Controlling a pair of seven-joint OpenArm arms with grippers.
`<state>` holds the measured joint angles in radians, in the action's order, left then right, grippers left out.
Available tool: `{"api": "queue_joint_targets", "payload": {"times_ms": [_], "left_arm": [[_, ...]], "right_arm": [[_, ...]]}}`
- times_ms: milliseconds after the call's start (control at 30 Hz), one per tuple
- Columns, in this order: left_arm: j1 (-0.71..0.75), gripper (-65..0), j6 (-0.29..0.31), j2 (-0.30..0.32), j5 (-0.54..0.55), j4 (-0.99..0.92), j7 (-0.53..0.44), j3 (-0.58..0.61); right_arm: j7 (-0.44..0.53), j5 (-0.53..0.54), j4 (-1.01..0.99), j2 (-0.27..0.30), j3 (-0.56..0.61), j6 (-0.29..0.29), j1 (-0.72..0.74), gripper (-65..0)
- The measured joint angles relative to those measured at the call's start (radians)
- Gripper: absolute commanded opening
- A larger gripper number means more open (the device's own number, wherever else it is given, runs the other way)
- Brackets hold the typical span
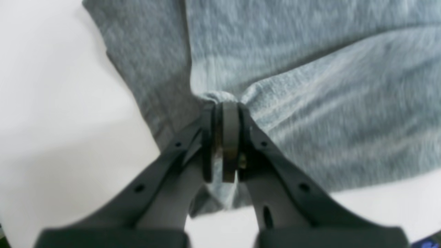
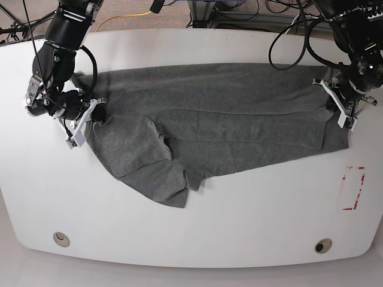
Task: Fold the T-shirt properly
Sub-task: 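Drag the held shirt with both grippers away from the table front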
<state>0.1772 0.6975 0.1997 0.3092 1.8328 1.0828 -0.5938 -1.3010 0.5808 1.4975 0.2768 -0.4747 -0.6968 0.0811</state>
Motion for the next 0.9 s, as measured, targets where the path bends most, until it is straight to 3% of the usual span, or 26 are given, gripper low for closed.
{"api": "queue_joint_targets", "payload": {"times_ms": [200,800,900], "left_arm": [[0.046,-65.0,0.000,-0.005,-0.002,0.037,0.000,-0.082],[0.113,-65.0,0.001,-0.008,0.003,0.095,0.002,-0.160],[0.106,-65.0,0.001,-0.007,0.006,0.120,0.068,-0.160]], "right_arm": [[-0.036,-0.001,0.026,0.006,-0.072,0.000,0.001,-65.0],[-0.064,0.037,0.135,-0.024,-0.067,0.000,-0.074,-65.0],[-0.075,0.053,0.136,-0.022,-0.068,0.000,-0.086,-65.0]]}}
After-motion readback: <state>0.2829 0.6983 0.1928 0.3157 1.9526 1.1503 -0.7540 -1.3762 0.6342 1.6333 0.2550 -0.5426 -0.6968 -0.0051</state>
